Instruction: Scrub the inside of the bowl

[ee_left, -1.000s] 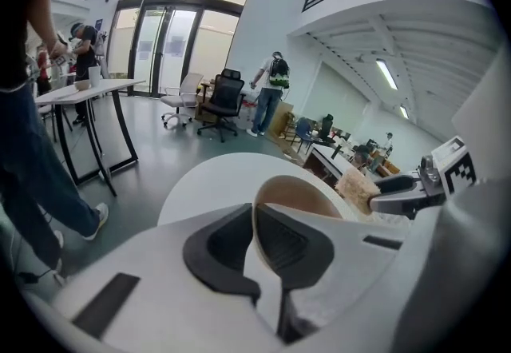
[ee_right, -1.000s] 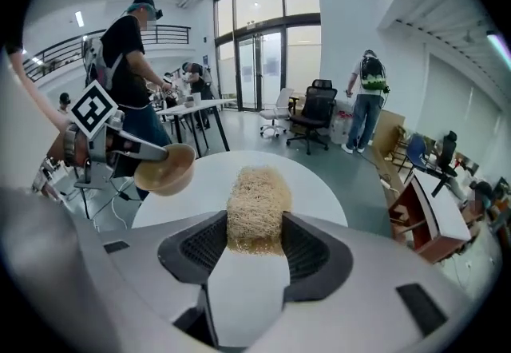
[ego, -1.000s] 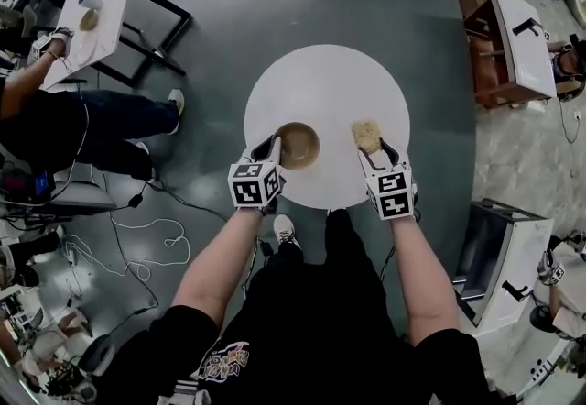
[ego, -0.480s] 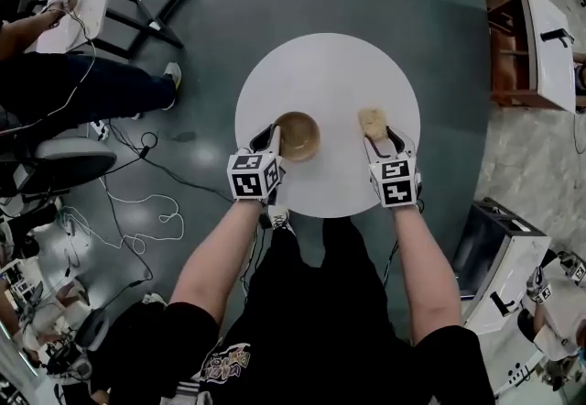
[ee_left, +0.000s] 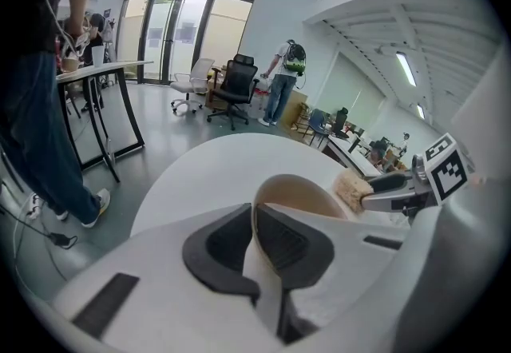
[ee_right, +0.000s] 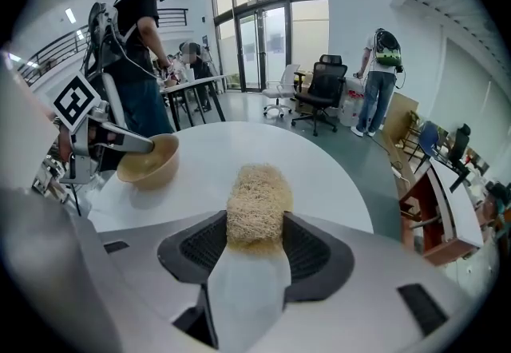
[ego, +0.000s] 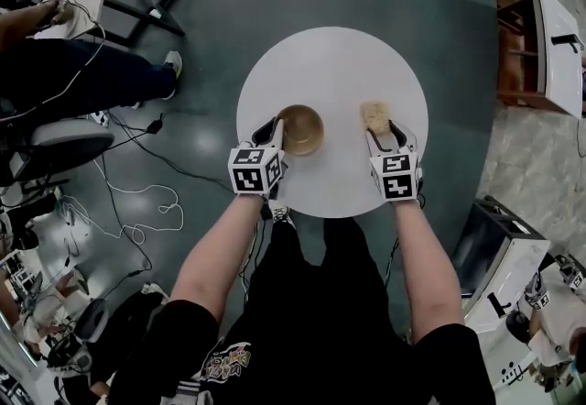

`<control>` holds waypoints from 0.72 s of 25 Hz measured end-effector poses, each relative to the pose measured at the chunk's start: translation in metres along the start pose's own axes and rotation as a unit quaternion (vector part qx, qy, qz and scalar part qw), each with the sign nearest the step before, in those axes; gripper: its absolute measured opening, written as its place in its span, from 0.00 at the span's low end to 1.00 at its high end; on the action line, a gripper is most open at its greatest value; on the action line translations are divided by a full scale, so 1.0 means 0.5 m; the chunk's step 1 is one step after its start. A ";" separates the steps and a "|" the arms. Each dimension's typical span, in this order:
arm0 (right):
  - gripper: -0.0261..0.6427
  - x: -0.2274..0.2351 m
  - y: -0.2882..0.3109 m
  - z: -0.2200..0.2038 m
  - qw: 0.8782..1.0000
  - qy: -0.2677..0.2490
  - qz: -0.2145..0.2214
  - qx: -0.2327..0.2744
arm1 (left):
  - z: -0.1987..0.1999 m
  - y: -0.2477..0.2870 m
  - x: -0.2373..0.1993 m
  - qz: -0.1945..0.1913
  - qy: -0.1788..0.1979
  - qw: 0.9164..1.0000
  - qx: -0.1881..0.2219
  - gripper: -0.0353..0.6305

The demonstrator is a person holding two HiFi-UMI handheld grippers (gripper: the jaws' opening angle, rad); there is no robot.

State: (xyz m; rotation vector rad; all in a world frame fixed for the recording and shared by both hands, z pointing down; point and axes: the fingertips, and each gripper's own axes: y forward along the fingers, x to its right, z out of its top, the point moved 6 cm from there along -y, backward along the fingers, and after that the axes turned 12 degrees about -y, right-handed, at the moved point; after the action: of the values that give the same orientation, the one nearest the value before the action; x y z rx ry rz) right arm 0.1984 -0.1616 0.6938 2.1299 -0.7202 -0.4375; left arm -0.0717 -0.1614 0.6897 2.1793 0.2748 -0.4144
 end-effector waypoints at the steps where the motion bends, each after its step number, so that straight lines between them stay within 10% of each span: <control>1: 0.37 -0.002 0.001 0.001 1.000 0.001 0.000 0.001 | 0.001 0.001 -0.002 -0.002 0.003 1.000 -0.001 0.08; 18: 0.40 -0.015 -0.196 0.080 0.985 0.080 -0.084 0.128 | 0.079 -0.198 -0.020 -0.037 0.047 0.995 0.082 0.11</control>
State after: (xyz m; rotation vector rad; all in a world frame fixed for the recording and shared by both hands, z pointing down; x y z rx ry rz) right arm 0.2047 -0.1326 0.5921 2.4473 -0.5284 -0.2695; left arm -0.1220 -0.1351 0.5991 2.3599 0.3869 -0.3870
